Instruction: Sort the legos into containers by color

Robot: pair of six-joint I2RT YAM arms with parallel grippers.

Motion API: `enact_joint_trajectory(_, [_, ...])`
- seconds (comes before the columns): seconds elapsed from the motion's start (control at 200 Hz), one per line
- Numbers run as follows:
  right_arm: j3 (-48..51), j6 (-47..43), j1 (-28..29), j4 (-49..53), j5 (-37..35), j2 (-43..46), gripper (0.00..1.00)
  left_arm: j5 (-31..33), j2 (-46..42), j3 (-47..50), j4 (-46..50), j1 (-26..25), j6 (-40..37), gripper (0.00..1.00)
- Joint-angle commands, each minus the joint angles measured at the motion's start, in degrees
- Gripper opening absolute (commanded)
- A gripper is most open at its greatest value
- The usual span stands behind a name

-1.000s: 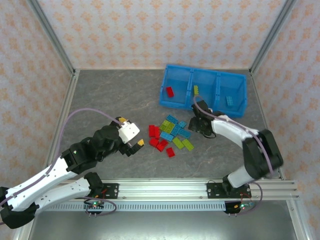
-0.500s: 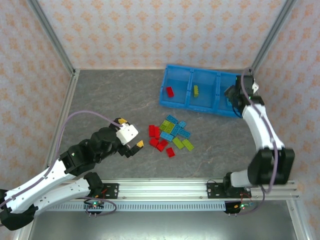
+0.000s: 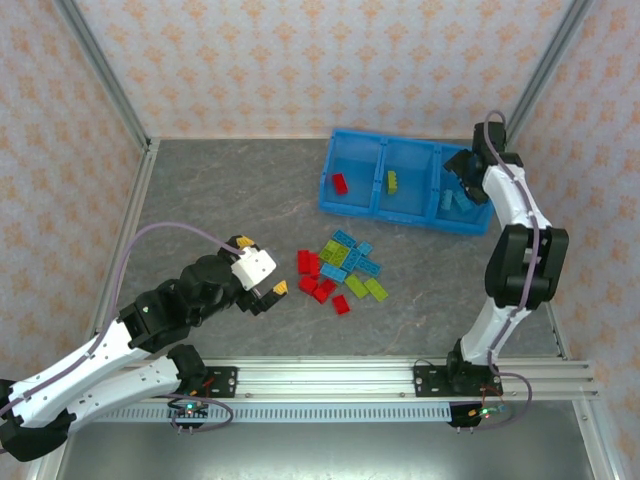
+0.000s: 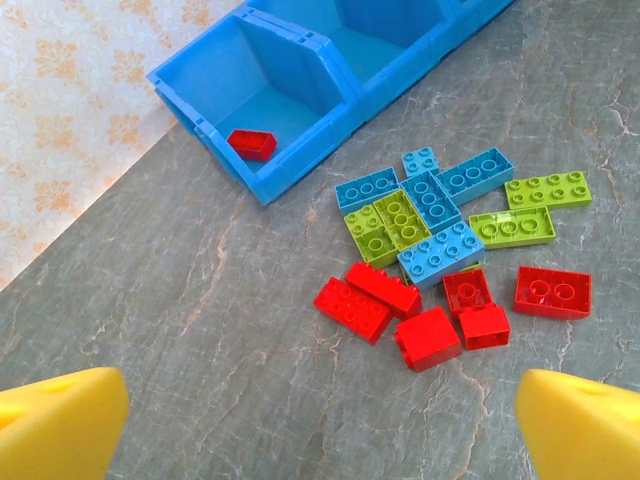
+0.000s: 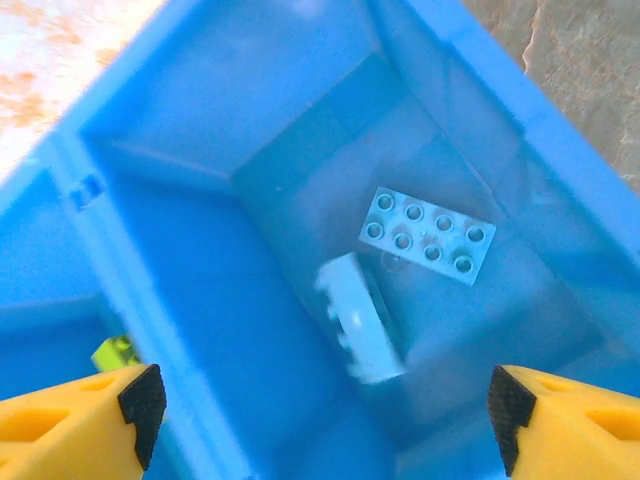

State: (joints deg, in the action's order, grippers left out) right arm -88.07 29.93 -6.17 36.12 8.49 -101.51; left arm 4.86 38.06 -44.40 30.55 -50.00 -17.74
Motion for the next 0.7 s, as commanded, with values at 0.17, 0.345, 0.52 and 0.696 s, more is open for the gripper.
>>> enact_joint_trajectory(0.17, [19.4, -7.2, 8.8, 3.9, 4.6, 29.9, 0.86, -1.0, -0.3, 0.9, -1.5, 0.2, -1.8, 1.00])
enact_joint_trajectory(0.345, [34.4, -5.7, 25.0, 8.6, 2.5, 39.5, 0.85, -2.0, -0.1, 1.4, -2.1, 0.2, -2.1, 1.00])
enact_joint_trajectory(0.52, [41.0, -3.0, 37.2, 11.1, 1.5, 34.9, 0.83, -2.5, 1.3, 0.9, -1.6, 0.3, -2.4, 1.00])
enact_joint_trajectory(0.696, [38.9, -7.0, 42.3, 12.9, 0.5, 25.2, 0.74, -2.7, 1.1, 0.9, -1.1, 0.2, -1.9, 1.00])
